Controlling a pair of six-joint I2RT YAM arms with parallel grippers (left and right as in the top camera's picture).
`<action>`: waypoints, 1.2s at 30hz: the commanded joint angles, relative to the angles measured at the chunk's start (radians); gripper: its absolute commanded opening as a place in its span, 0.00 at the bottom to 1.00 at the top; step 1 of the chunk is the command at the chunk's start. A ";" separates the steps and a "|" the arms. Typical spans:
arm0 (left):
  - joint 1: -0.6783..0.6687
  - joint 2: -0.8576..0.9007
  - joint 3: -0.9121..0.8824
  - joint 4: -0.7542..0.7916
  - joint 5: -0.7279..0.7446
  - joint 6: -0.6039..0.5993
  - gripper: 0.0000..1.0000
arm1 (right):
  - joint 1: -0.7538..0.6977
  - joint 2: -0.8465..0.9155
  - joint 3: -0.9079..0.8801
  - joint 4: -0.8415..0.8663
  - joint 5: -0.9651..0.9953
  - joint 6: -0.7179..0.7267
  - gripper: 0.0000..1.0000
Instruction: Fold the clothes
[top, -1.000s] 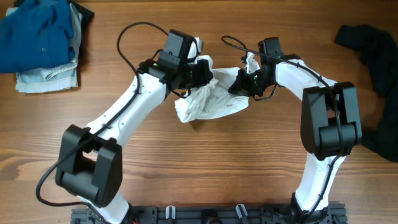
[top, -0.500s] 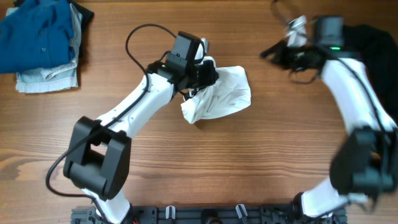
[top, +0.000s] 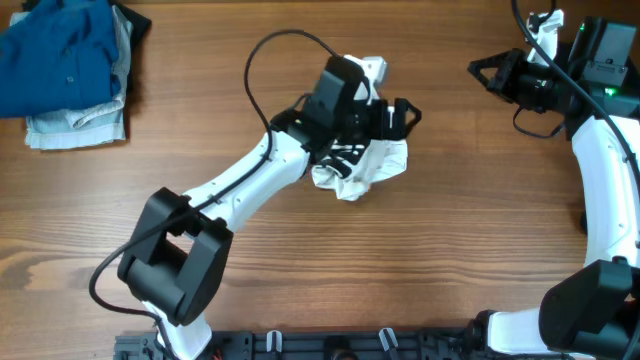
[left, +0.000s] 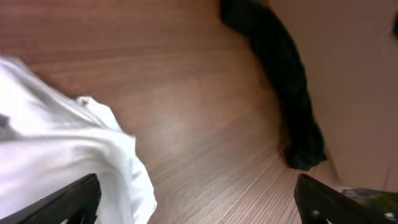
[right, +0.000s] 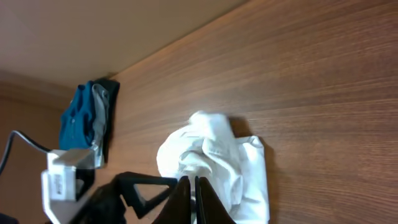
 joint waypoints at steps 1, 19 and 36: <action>0.019 -0.002 0.034 0.003 0.052 0.023 1.00 | -0.002 0.010 -0.006 0.006 0.021 -0.018 0.05; 0.261 -0.419 0.083 -0.630 -0.411 0.001 1.00 | 0.268 0.076 -0.006 -0.069 0.254 -0.031 0.42; 0.259 -0.454 0.080 -0.982 -0.743 -0.161 1.00 | 0.715 0.291 -0.006 0.139 0.744 -0.520 0.55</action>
